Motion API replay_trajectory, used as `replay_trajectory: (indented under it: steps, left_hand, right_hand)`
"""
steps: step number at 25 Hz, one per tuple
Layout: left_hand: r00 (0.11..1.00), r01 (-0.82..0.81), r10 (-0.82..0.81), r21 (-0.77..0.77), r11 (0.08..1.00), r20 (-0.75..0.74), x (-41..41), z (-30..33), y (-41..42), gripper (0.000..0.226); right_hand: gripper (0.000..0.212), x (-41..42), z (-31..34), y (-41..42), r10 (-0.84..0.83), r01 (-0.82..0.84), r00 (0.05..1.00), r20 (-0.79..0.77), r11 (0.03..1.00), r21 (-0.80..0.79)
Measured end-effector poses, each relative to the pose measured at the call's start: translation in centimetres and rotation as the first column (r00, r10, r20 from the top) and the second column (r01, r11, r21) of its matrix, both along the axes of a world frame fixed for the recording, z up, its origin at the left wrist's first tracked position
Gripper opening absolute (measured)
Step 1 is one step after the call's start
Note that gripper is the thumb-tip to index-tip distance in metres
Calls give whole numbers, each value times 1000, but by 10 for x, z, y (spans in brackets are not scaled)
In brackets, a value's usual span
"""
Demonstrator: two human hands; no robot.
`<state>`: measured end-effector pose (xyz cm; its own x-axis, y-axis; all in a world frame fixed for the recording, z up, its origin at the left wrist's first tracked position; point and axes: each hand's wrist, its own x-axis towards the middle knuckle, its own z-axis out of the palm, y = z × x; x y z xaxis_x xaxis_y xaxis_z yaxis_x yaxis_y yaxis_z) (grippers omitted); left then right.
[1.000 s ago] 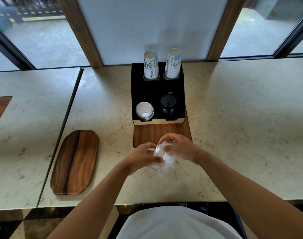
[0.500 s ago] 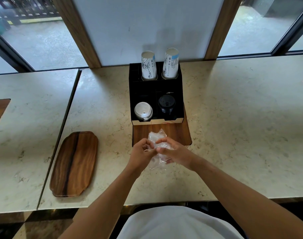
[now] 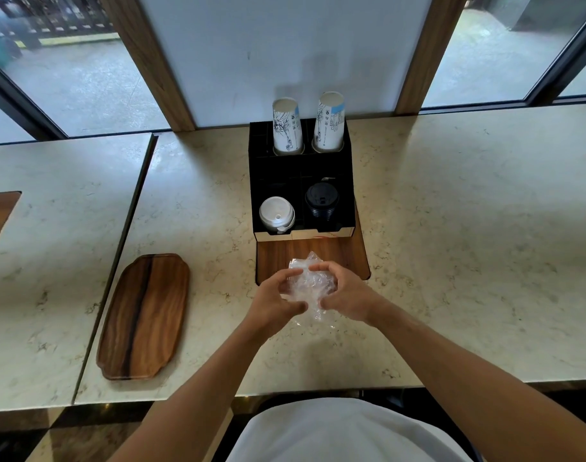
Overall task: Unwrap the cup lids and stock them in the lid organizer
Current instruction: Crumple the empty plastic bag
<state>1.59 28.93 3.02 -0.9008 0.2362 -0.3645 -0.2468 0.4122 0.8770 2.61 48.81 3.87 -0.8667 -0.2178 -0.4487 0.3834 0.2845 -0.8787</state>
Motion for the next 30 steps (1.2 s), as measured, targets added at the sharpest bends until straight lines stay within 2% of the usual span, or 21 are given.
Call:
replay_trajectory:
  steps: [3, 7, 11, 12, 14, 17, 20, 22, 26, 30]
  left_hand:
    - [990, 22, -53, -227, 974, -132, 0, -3, 6, 71]
    - [945, 21, -156, -425, 905, -286, -1, -7, 7, 43]
    - [926, 56, -209, -434, 899, -314, -5, -8, 4, 28]
    - [925, 63, -212, -421, 905, -317, -6, -7, 3, 28]
    - [934, 79, -193, -351, 933, -302, -6, -5, 1, 30]
    - [985, 49, -67, -114, 992, -162, -6, -1, -1, 23]
    - [998, -58, 56, 108, 993, 19, -4, 1, 1, 23]
    - [996, -59, 47, 170, 984, 74, -2, 4, 3, 30]
    - [992, -6, -11, 137, 991, 123, 1, 4, 8, 29]
    - [987, -60, 41, 121, 991, 158, 2, -1, 14, 19]
  right_hand:
    - [81, 1, -4, -1, 4, 3, 997, -73, 996, 94]
    - [86, 3, -11, 0, 85, -40, 984, -156, 962, 268]
    - [53, -1, -13, 5, 156, -15, 961, -230, 854, 519]
    - [47, -2, -12, 7, 153, -4, 960, -233, 842, 539]
    - [40, -4, -9, 10, 107, 12, 970, -218, 876, 483]
    - [32, -2, -2, 15, -56, 66, 996, -73, 988, 143]
    - [39, 1, 0, 16, -213, 216, 976, 44, 972, -95]
    - [40, 2, 1, 15, -254, 272, 961, 109, 941, -201]
    - [39, 2, -2, 19, -167, 179, 981, 95, 973, -144]
    - [47, 4, -6, 23, -129, 145, 986, 102, 975, -167]
